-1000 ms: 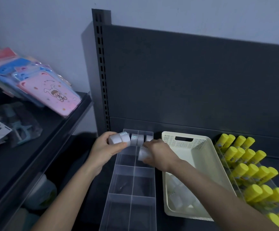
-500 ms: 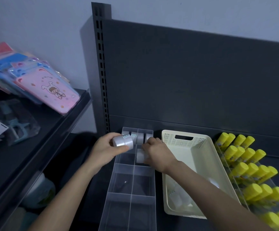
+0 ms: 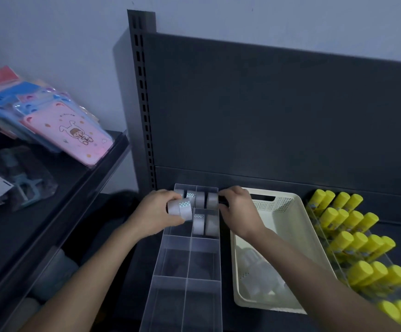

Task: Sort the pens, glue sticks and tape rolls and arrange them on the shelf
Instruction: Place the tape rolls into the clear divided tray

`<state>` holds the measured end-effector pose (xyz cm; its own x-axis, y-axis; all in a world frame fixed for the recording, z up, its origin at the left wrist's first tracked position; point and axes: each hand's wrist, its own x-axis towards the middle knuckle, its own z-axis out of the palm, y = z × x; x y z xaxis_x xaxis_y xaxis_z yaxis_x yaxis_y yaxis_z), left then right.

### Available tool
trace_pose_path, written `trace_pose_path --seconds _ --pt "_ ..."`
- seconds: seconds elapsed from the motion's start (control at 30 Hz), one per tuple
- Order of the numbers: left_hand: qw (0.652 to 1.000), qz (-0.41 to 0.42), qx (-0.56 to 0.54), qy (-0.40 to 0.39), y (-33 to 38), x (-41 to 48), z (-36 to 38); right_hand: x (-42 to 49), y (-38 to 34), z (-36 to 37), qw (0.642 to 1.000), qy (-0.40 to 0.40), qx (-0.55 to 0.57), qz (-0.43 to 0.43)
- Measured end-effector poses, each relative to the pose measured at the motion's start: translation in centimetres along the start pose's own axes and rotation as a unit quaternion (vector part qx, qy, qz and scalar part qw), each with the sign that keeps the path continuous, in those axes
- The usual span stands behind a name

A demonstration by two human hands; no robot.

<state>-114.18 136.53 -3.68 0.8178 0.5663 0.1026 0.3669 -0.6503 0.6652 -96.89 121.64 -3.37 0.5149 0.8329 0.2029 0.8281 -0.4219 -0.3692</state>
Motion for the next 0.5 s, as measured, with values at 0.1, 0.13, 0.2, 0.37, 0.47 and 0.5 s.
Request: trace_pose_path --seconds 0.1,0.13,0.2,0.37,0.47,0.5 --pt "0.992 0.021 0.102 -0.067 0.2 0.6 -0.7 -0.4 0.2 0.6 1.000 -0.007 0.003 0.026" --pt "0.987 0.026 0.129 -0.091 0.3 0.9 -0.7 -0.6 0.2 1.0 1.000 -0.011 0.002 0.028" --pt "0.978 0.038 0.166 -0.119 0.6 1.4 -0.4 -1.0 0.1 1.7 0.999 -0.015 -0.002 0.030" --pt "0.986 0.046 0.136 -0.089 -0.7 1.2 1.3 -1.6 0.1 2.5 0.999 -0.001 0.003 0.051" --pt "0.989 0.046 0.125 -0.064 -1.9 0.6 2.3 -1.6 0.0 2.8 0.999 -0.001 0.001 0.054" --pt "0.990 0.048 0.122 -0.053 -2.1 0.5 2.6 -1.6 0.0 2.9 0.998 0.001 0.003 0.056"
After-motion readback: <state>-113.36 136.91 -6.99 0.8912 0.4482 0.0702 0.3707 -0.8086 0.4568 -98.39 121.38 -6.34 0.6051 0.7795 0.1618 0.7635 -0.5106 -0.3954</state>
